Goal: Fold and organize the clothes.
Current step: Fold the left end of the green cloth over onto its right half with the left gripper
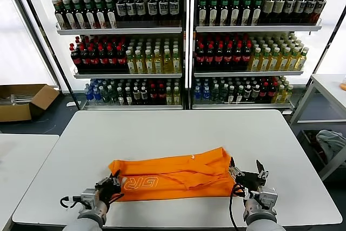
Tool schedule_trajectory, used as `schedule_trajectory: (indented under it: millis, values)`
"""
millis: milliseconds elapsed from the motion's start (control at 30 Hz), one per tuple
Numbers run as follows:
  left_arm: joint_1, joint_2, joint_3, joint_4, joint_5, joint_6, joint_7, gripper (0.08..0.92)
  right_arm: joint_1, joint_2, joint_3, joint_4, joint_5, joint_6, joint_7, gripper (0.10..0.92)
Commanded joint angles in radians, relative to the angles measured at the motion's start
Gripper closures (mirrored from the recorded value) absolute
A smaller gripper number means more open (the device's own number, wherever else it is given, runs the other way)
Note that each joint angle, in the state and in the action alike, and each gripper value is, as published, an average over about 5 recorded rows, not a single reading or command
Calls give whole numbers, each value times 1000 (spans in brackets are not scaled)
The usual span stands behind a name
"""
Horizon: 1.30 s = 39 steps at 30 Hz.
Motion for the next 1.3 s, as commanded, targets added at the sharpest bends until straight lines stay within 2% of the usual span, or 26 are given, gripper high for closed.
schedule_trajectory:
  millis: [33, 200, 267, 333, 433, 567, 733, 833, 1033, 1300]
  values:
    - [-13, 187, -270, -12, -93, -1, 2, 900, 3, 0, 0, -2, 1, 0, 1, 203]
    - [-23, 377, -496, 45, -176, 6, 18, 900, 6, -3, 0, -4, 5, 0, 6, 203]
    - [-15, 411, -539, 45, -190, 10, 24, 900, 6, -3, -2, -3, 4, 0, 7, 203]
    - [4, 416, -542, 10, -177, 11, 33, 900, 6, -2, -4, 0, 4, 0, 7, 203]
    - [38, 366, -464, -74, -110, 3, 44, 900, 4, 0, -6, 8, 4, -1, 8, 203]
    - [63, 252, -287, -153, -36, 1, 45, 900, -10, -1, -7, 23, -1, -2, 6, 203]
    - [53, 145, -70, -184, -3, 15, 34, 900, -37, 6, -10, 30, -15, 6, 6, 203]
    - [35, 101, 13, -180, -2, 26, 24, 900, -47, 15, -13, 30, -23, 10, 6, 203]
    - [-12, 47, 108, -142, 2, 37, 16, 900, -60, 32, -18, 34, -35, 13, 6, 203]
    - [-62, 47, 143, -104, -3, 44, 18, 900, -80, 51, -27, 21, -53, 30, 4, 203]
